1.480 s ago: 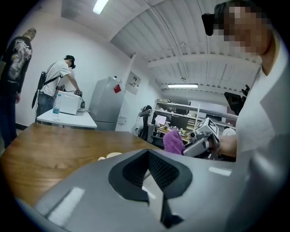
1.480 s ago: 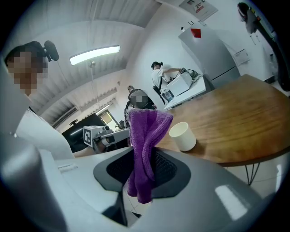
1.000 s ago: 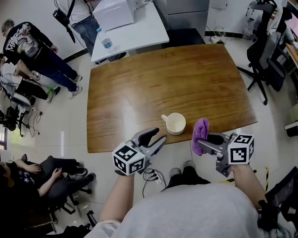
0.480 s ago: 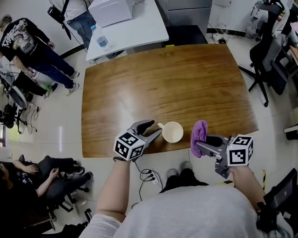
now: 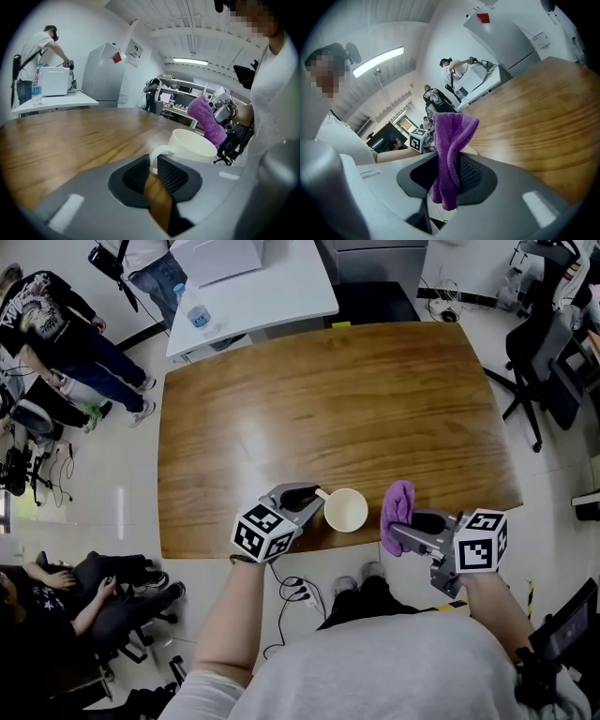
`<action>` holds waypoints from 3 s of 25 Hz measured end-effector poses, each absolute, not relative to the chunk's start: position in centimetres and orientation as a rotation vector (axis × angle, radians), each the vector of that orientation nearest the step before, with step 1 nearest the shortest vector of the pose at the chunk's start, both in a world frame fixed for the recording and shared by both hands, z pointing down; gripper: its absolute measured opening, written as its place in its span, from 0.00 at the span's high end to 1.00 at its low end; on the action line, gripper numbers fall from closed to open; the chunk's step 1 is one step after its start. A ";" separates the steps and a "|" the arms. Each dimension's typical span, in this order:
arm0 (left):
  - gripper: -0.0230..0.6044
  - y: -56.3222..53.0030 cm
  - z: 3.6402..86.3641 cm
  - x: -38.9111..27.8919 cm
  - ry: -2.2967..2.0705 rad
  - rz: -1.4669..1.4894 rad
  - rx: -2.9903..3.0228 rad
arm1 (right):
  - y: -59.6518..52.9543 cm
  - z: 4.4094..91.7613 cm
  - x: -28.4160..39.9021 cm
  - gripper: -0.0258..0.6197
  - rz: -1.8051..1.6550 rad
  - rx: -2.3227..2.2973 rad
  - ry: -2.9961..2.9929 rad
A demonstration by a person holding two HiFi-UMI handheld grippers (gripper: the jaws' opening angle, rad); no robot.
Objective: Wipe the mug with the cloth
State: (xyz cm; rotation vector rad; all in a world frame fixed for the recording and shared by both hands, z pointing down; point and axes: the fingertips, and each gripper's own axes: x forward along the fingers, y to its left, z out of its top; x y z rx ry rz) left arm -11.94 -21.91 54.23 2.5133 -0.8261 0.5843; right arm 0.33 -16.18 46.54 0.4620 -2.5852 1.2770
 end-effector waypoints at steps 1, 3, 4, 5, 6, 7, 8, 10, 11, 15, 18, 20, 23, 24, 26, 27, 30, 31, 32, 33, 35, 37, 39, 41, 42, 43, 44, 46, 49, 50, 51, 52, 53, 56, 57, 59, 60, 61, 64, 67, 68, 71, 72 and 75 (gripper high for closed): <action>0.88 -22.0 54.3 -11.9 -0.834 0.578 2.505 | -16.4 46.6 0.4 0.79 1.279 0.459 -2.585; 0.88 -22.0 54.3 -11.8 -0.842 0.570 2.491 | -16.9 46.7 0.5 0.79 1.283 0.458 -2.588; 0.88 -22.0 54.2 -11.8 -0.844 0.569 2.488 | -17.3 46.8 0.6 0.79 1.284 0.459 -2.589; 0.88 -21.9 54.2 -11.8 -0.847 0.568 2.488 | -17.8 46.8 0.7 0.79 1.283 0.463 -2.592; 0.88 -21.9 54.2 -11.7 -0.851 0.567 2.486 | -18.4 46.8 0.6 0.79 1.280 0.467 -2.597; 0.88 -21.9 54.3 -11.7 -0.854 0.566 2.485 | -19.0 46.7 0.6 0.79 1.275 0.471 -2.604; 0.88 -22.0 54.3 -11.7 -0.857 0.566 2.483 | -19.8 46.4 0.5 0.79 1.272 0.472 -2.614; 0.88 -22.1 54.3 -11.7 -0.861 0.569 2.477 | -21.3 45.7 0.1 0.79 1.276 0.471 -2.638; 0.88 -22.1 54.3 -11.7 -0.861 0.570 2.473 | -22.0 45.3 -0.2 0.79 1.277 0.470 -2.651; 0.88 -22.0 54.2 -11.6 -0.872 0.559 2.463 | -24.4 44.0 -1.4 0.79 1.248 0.457 -2.693; 0.88 -22.1 54.1 -11.6 -0.886 0.548 2.457 | -25.9 43.5 -2.9 0.79 1.235 0.442 -2.724; 0.88 -22.2 54.1 -11.6 -0.893 0.545 2.452 | -26.7 43.6 -4.1 0.79 1.249 0.425 -2.736; 0.88 -22.4 54.2 -11.5 -0.902 0.539 2.447 | -27.6 44.2 -5.9 0.79 1.267 0.382 -2.740; 0.88 -22.5 54.2 -11.5 -0.907 0.535 2.445 | -27.9 44.5 -6.5 0.79 1.269 0.366 -2.738; 0.88 -22.7 54.3 -11.7 -0.914 0.523 2.439 | -28.3 45.2 -7.7 0.79 1.272 0.331 -2.726; 0.88 -22.8 54.4 -11.7 -0.917 0.513 2.436 | -28.4 45.7 -8.1 0.79 1.274 0.314 -2.715; 0.88 -23.1 54.5 -11.7 -0.925 0.490 2.431 | -28.4 47.2 -9.1 0.79 1.281 0.266 -2.673; 0.88 -23.2 54.5 -11.7 -0.928 0.487 2.430 | -28.4 47.7 -9.3 0.79 1.289 0.246 -2.659; 0.88 -23.2 54.5 -11.7 -0.931 0.486 2.429 | -28.2 48.1 -9.5 0.79 1.300 0.228 -2.643; 0.88 -23.2 54.5 -11.7 -0.933 0.485 2.428 | -28.1 48.5 -9.6 0.79 1.306 0.215 -2.628; 0.88 -23.2 54.5 -11.7 -0.933 0.486 2.427 | -27.7 49.5 -9.7 0.79 1.299 0.195 -2.593; 0.88 -23.2 54.6 -11.7 -0.935 0.485 2.426 | -27.2 50.6 -9.8 0.79 1.279 0.173 -2.554; 0.88 -23.2 54.6 -11.7 -0.942 0.486 2.424 | -26.7 51.6 -9.8 0.79 1.218 0.162 -2.521; 0.88 -23.3 54.7 -11.7 -0.949 0.486 2.421 | -26.4 52.3 -9.8 0.79 1.155 0.170 -2.498; 0.88 -23.3 54.7 -11.7 -0.952 0.484 2.419 | -26.4 52.7 -9.8 0.79 1.137 0.178 -2.485; 0.88 -23.3 54.7 -11.7 -0.954 0.482 2.415 | -26.4 53.2 -9.6 0.79 1.128 0.186 -2.470; 0.88 -23.3 54.8 -11.7 -0.955 0.480 2.411 | -26.4 53.7 -9.4 0.79 1.124 0.196 -2.452; 0.88 -23.4 54.8 -11.7 -0.960 0.482 2.406 | -26.4 54.8 -9.0 0.79 1.124 0.216 -2.418; 0.88 -23.4 54.7 -11.6 -0.964 0.483 2.402 | -26.4 55.3 -8.5 0.79 1.146 0.246 -2.413; 0.88 -23.4 54.6 -11.7 -0.964 0.481 2.402 | -26.4 55.0 -8.4 0.79 1.154 0.259 -2.424; 0.88 -23.4 54.6 -11.7 -0.964 0.478 2.402 | -26.6 54.6 -8.2 0.79 1.163 0.272 -2.437; 0.88 -23.4 54.6 -11.8 -0.964 0.476 2.404 | -26.7 54.1 -7.9 0.79 1.173 0.285 -2.453; 0.88 -23.4 54.6 -11.8 -0.964 0.475 2.405 | -26.9 53.4 -7.5 0.79 1.183 0.296 -2.472; 0.88 -23.2 54.7 -11.8 -0.962 0.475 2.408 | -26.9 50.6 -6.2 0.79 1.190 0.315 -2.536; 0.88 -23.2 54.7 -11.9 -0.962 0.474 2.408 | -26.7 49.6 -5.7 0.79 1.184 0.318 -2.556; 0.88 -23.1 54.6 -11.9 -0.963 0.471 2.408 | -26.2 47.7 -5.0 0.79 1.181 0.317 -2.592; 0.88 -23.1 54.5 -11.9 -0.964 0.473 2.408 | -25.8 46.8 -4.7 0.79 1.192 0.315 -2.606; 0.88 -23.0 54.5 -11.9 -0.964 0.476 2.408 | -25.4 46.1 -4.5 0.79 1.209 0.311 -2.615; 0.88 -23.0 54.4 -11.9 -0.963 0.483 2.407 | -24.2 45.5 -4.2 0.79 1.257 0.305 -2.623; 0.88 -22.9 54.4 -11.8 -0.964 0.474 2.404 | -23.8 47.2 -3.5 0.79 1.262 0.348 -2.584; 0.88 -22.9 54.4 -11.8 -0.967 0.470 2.402 | -23.8 47.9 -3.3 0.79 1.264 0.361 -2.567; 0.88 -23.0 54.3 -11.8 -0.974 0.469 2.400 | -23.3 49.8 -3.7 0.79 1.285 0.357 -2.523; 0.88 -23.0 54.3 -11.8 -0.977 0.479 2.405 | -23.1 50.3 -4.0 0.79 1.289 0.350 -2.512; 0.92 -23.0 54.4 -11.6 -0.993 0.520 2.416 | -22.8 51.6 -4.6 0.79 1.297 0.338 -2.485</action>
